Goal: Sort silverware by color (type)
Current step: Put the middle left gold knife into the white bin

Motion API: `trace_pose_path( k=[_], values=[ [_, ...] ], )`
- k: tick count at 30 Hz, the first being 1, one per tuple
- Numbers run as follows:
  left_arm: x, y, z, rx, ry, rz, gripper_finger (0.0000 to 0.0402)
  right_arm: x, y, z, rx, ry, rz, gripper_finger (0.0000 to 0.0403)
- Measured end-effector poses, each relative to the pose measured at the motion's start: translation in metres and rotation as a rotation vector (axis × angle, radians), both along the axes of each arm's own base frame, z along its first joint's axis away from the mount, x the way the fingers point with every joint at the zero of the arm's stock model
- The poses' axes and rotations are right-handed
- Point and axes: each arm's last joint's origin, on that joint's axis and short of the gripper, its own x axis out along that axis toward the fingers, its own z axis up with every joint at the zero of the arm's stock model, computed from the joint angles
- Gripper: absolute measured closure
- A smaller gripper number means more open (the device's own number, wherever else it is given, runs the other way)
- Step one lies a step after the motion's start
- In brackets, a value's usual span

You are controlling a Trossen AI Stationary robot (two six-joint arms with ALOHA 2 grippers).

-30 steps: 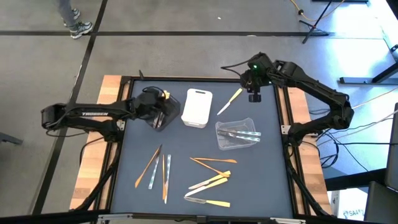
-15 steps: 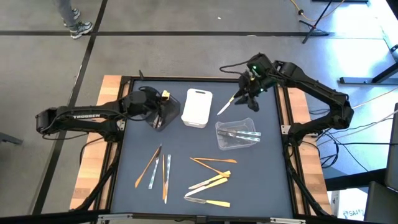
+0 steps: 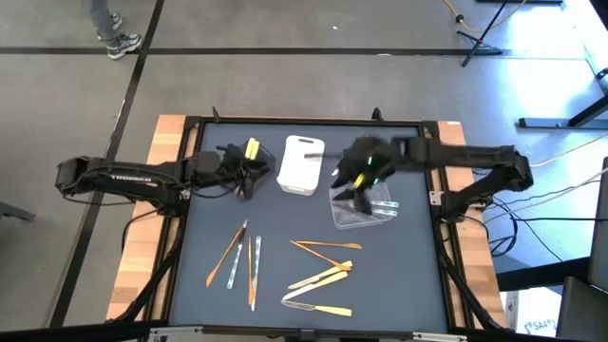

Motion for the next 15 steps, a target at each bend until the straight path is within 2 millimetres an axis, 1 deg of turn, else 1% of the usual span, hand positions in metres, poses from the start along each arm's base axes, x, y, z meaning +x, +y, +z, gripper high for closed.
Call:
trace_pose_path(
  k=[4, 7, 11, 15],
  values=[
    [0.003, -0.014, 0.003, 0.016, -0.026, -0.077, 0.0279, 0.015, 0.041, -0.015, -0.071, 0.039, -0.13, 0.0251],
    [0.003, -0.024, 0.003, 0.016, -0.029, -0.127, 0.0279, 0.023, 0.069, -0.032, -0.102, 0.084, -0.179, 0.0251],
    [0.004, -0.036, 0.003, 0.016, -0.032, -0.186, 0.0279, 0.033, 0.104, -0.056, -0.137, 0.122, -0.195, 0.0251],
    [0.003, -0.047, 0.003, 0.015, -0.032, -0.242, 0.0279, 0.045, 0.132, -0.084, -0.174, 0.141, -0.2, 0.0251]
  ],
)
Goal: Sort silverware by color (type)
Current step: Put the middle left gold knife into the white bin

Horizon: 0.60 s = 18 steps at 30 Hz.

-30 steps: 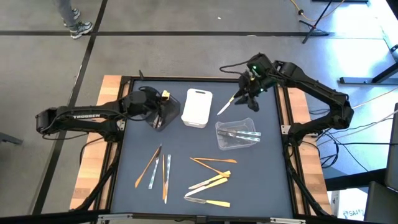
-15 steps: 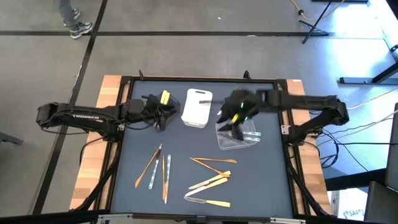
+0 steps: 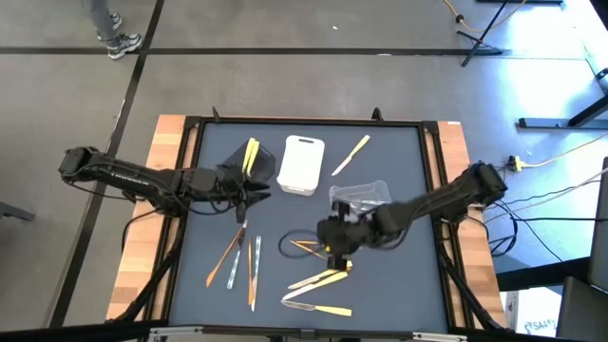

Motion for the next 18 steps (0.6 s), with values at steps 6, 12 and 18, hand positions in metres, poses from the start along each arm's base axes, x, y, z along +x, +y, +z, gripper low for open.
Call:
trace_pose_path(
  k=[6, 12, 18],
  values=[
    [-0.001, -0.013, 0.0, 0.0, 0.001, -0.067, 0.0279, 0.015, 0.025, -0.036, 0.015, 0.01, -0.05, 0.0251],
    [-0.003, -0.022, 0.0, 0.001, 0.0, -0.106, 0.0279, 0.026, 0.032, -0.068, 0.044, 0.056, -0.126, 0.0251],
    [-0.004, -0.026, 0.0, 0.002, 0.001, -0.129, 0.0279, 0.036, 0.036, -0.089, 0.068, 0.057, -0.164, 0.0251]
  ],
)
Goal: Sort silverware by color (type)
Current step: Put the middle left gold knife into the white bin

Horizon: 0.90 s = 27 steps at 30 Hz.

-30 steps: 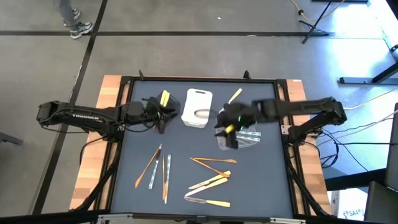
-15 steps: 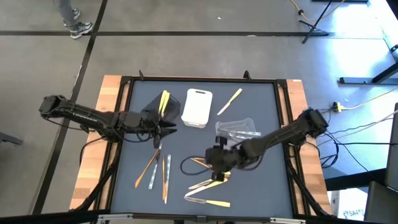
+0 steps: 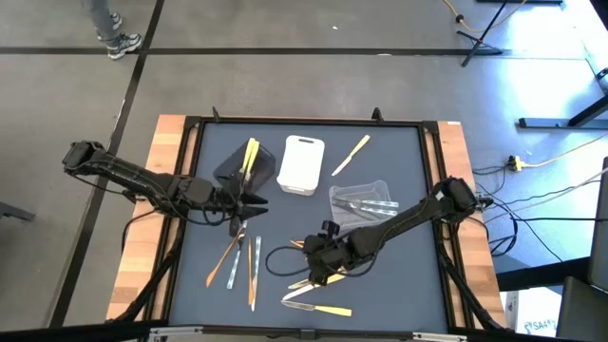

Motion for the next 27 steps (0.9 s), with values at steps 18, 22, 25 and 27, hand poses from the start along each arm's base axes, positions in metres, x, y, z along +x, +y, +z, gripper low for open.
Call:
trace_pose_path(
  k=[18, 22, 25, 27],
  values=[
    [0.0, 0.001, -0.001, 0.014, 0.003, 0.046, 0.0279, 0.007, 0.002, -0.029, 0.003, 0.013, -0.127, 0.0251],
    [0.0, 0.001, -0.001, 0.014, 0.004, 0.046, 0.0279, 0.007, 0.002, -0.032, 0.009, 0.02, -0.132, 0.0251],
    [0.0, 0.001, -0.001, 0.015, 0.005, 0.046, 0.0279, 0.008, 0.003, -0.033, 0.021, 0.025, -0.13, 0.0251],
    [0.0, 0.001, -0.001, 0.015, 0.006, 0.046, 0.0279, 0.007, 0.003, -0.036, 0.018, 0.042, -0.141, 0.0251]
  ],
)
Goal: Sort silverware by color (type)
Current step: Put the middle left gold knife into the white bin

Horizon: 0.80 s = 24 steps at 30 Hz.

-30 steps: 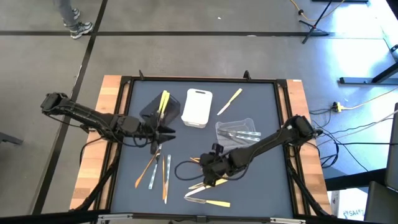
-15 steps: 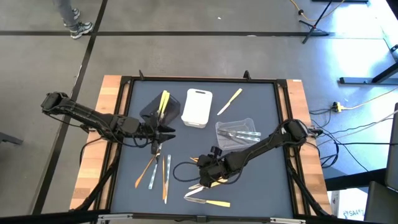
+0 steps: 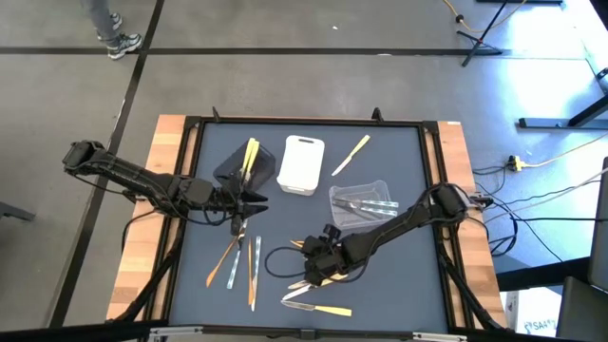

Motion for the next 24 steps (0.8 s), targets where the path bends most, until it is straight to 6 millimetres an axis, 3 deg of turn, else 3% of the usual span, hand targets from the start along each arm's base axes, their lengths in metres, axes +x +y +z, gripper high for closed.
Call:
trace_pose_path(
  k=[5, 13, 24],
  values=[
    [0.0, 0.0, 0.0, 0.0, 0.001, 0.0, 0.0279, 0.0, 0.0, -0.013, 0.0, 0.045, -0.002, 0.0251],
    [0.0, 0.0, 0.0, 0.001, 0.005, 0.001, 0.0279, 0.0, 0.0, -0.014, -0.012, 0.04, -0.009, 0.0257],
    [0.0, 0.0, -0.001, 0.002, 0.005, 0.001, 0.0279, 0.0, 0.0, -0.014, -0.007, 0.041, -0.007, 0.0357]
  ],
)
